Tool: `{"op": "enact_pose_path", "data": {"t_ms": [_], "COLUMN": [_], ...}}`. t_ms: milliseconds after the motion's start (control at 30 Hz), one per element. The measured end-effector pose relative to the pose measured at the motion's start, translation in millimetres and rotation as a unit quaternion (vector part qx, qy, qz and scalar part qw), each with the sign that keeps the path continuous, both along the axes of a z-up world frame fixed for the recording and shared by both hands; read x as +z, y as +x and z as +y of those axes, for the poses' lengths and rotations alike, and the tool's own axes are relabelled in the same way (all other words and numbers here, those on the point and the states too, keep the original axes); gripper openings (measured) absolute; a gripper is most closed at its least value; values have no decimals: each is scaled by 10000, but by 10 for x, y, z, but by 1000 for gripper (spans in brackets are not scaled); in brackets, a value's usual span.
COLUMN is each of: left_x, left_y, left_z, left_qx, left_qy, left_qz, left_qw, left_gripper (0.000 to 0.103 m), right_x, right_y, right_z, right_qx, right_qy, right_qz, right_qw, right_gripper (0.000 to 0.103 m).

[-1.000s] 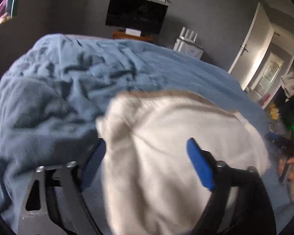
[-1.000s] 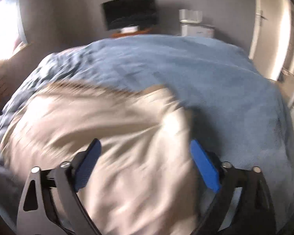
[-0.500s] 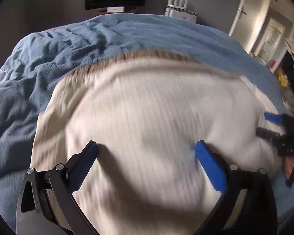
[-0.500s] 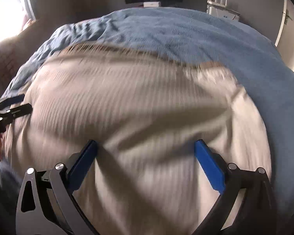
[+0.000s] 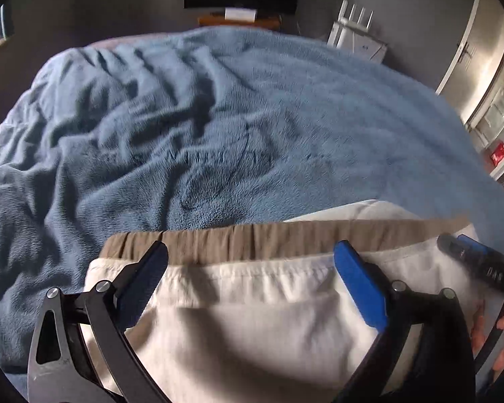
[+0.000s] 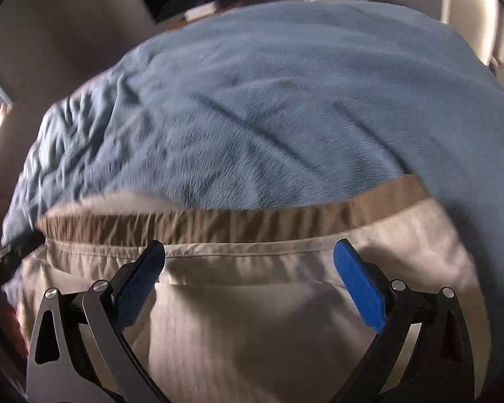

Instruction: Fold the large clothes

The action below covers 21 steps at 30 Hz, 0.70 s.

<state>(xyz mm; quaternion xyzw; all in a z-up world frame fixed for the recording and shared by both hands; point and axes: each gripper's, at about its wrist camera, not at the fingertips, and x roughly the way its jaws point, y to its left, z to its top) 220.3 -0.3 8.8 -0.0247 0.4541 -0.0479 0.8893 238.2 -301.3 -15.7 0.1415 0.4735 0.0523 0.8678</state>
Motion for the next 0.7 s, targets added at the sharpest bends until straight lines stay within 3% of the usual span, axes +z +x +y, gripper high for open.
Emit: {"op": "enact_pose_path", "data": {"t_ms": [67,200,367,467,567,633,700], "left_x": [119,217,-96,-291,-289,-261,-215], "left_y": [-239,-990,-1601,-1803,-1903,-1944,-2031], "left_z": [0,22,98,419,748,927,1061], "left_qx": [-23,-256,-361,72,553,923,1137], "left_qy": [68,-156,-22,-107,-33,-66,-355], "left_qz": [-222,-440,-4,262,343,397,370], "left_qw": [9997,9986,9993,9996,9979,9949,9922], "left_gripper": [95,96,96,97,96,96,96], "right_x": [164,395,138,-78,-72,-41,54], "right_y": [-240,-1000,-1762,-1979,-2140,-2217,-2352], "right_z": [-86,-100,-129,-339,-554,-820,-981], "right_qx": [52,457,825,584,205,-427,-781], "right_qy": [90,-298,-601,-622,-1336,-1037,-701], "right_qz": [-250,-776,-600,-333,-387,-155,-163], "right_qw": [9996,9955,9930,9958,9901,9936,9943], "right_gripper": [95,95,95,95,95,95,95]}}
